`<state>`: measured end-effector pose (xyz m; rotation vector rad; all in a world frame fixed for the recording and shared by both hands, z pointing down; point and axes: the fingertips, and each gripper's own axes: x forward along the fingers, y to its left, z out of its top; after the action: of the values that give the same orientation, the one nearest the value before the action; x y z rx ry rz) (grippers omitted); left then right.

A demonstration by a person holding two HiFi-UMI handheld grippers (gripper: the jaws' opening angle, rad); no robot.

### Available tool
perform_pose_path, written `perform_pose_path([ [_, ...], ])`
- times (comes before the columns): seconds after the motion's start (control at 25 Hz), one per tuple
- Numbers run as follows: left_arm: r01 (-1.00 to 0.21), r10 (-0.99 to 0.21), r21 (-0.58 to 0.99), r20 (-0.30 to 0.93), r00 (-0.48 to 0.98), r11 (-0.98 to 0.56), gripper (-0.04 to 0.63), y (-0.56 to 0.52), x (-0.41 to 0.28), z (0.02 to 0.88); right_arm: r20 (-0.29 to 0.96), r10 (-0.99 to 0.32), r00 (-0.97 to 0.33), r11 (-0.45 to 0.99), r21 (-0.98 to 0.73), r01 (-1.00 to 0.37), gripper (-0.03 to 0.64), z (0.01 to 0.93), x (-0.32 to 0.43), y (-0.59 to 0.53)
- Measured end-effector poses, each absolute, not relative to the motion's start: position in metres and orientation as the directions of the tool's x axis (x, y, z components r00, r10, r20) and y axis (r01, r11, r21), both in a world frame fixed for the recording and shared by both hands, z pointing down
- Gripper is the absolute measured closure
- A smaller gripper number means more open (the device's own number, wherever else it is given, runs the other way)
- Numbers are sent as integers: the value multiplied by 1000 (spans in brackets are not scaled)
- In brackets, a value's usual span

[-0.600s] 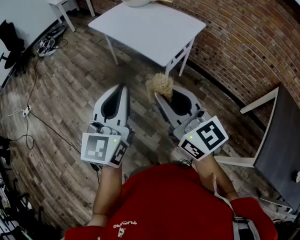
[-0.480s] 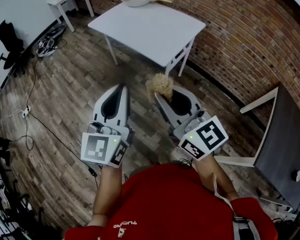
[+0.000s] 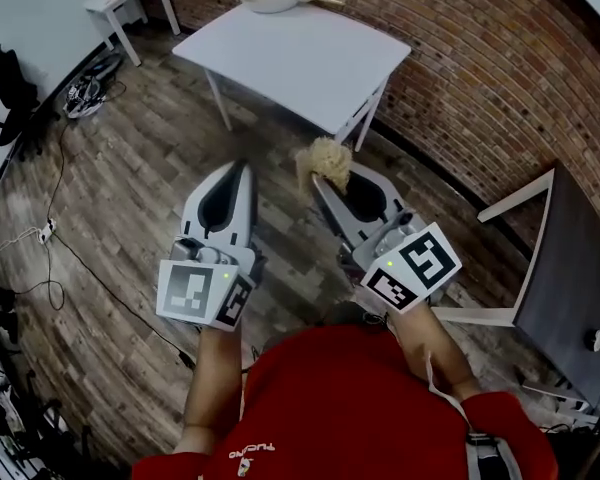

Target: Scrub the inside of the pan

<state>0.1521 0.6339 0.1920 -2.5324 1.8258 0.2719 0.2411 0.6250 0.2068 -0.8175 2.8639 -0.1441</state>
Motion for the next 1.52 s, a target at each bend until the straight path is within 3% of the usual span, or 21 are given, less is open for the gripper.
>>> perform_pose_path([
  [0.72, -950, -945, 66, -145, 294, -305, 580, 542, 103, 203, -107, -573, -813, 819, -118, -562, 529, 219, 214, 519],
  [1.52, -980, -972, 6, -132, 196, -199, 580, 267, 46, 202, -117, -534, -837, 845, -111, -524, 529, 227, 178, 234],
])
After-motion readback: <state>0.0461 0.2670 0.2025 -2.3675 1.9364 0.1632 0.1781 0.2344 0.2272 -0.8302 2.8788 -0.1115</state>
